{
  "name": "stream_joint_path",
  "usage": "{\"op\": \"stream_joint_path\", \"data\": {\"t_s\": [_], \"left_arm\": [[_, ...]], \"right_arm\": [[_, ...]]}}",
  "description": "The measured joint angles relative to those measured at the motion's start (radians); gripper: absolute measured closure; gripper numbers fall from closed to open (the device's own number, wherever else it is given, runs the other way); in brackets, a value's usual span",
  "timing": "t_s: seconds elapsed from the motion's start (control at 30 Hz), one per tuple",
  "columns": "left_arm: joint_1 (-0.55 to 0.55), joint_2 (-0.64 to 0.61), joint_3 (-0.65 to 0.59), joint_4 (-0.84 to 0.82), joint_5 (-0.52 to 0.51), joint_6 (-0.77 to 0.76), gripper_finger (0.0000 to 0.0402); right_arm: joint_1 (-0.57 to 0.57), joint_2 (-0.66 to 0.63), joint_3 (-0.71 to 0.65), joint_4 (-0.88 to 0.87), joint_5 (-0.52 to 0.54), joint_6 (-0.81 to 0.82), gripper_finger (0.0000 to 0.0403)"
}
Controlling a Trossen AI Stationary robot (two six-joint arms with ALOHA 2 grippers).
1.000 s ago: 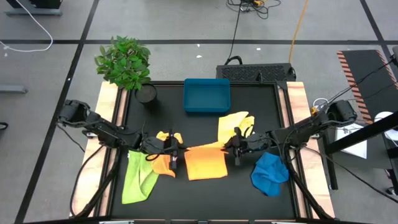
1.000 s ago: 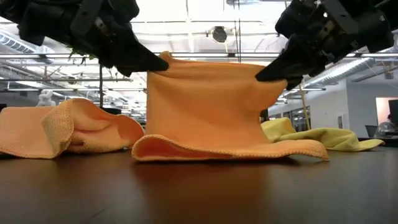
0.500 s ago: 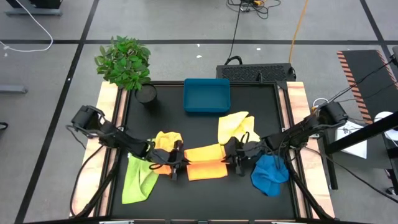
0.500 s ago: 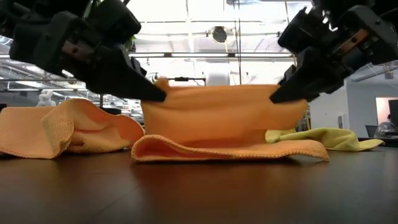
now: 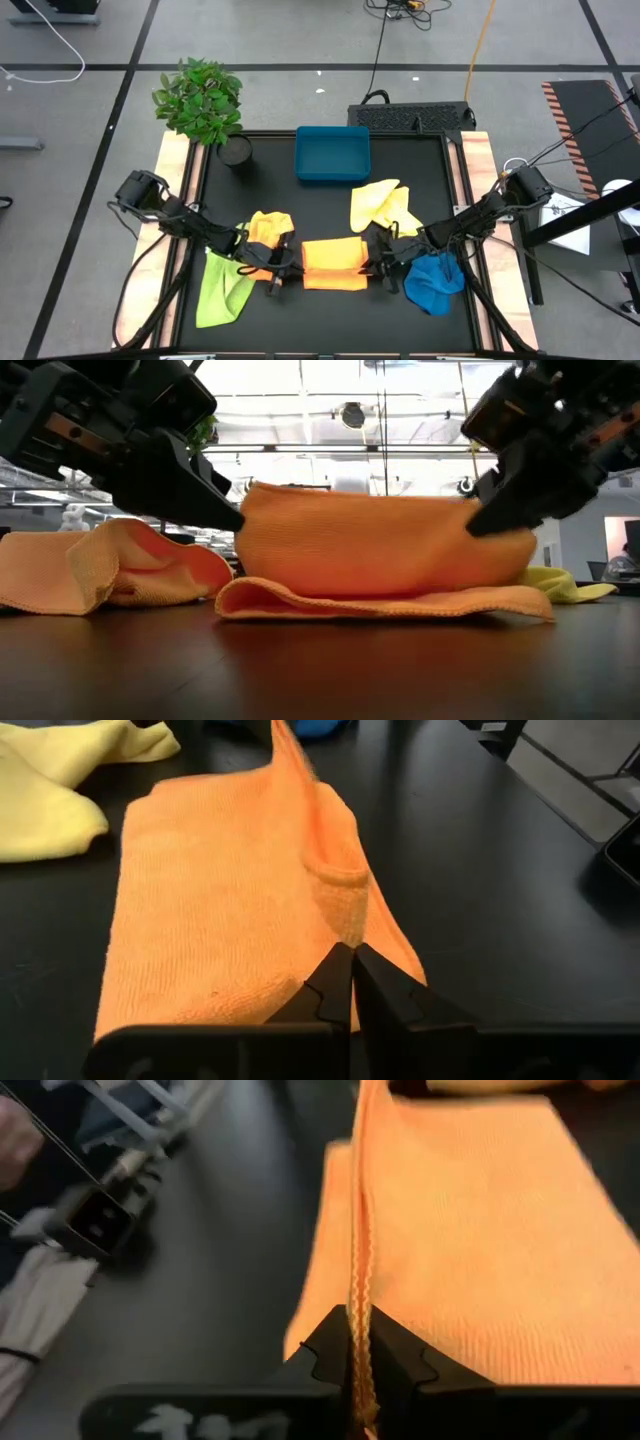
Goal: Fold microfiber towels
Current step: Fold the right orange microfiber towel
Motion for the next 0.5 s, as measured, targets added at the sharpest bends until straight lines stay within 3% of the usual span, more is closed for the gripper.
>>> {"op": "stream_joint_path", "data": {"t_s": [0.23,0.5], "left_arm": [[-0.015,0.000,0.001,-0.008,0.003,-0.003,0.0366],[-0.022,0.000,0.002,-0.058,0.004,-0.031,0.0366]], "right_arm": [[0.025,0.000,0.001,0.084,-0.076,-0.020,0.0356],[0.065,0.000,0.002,0.115,-0.077,0.014,0.0322]]}}
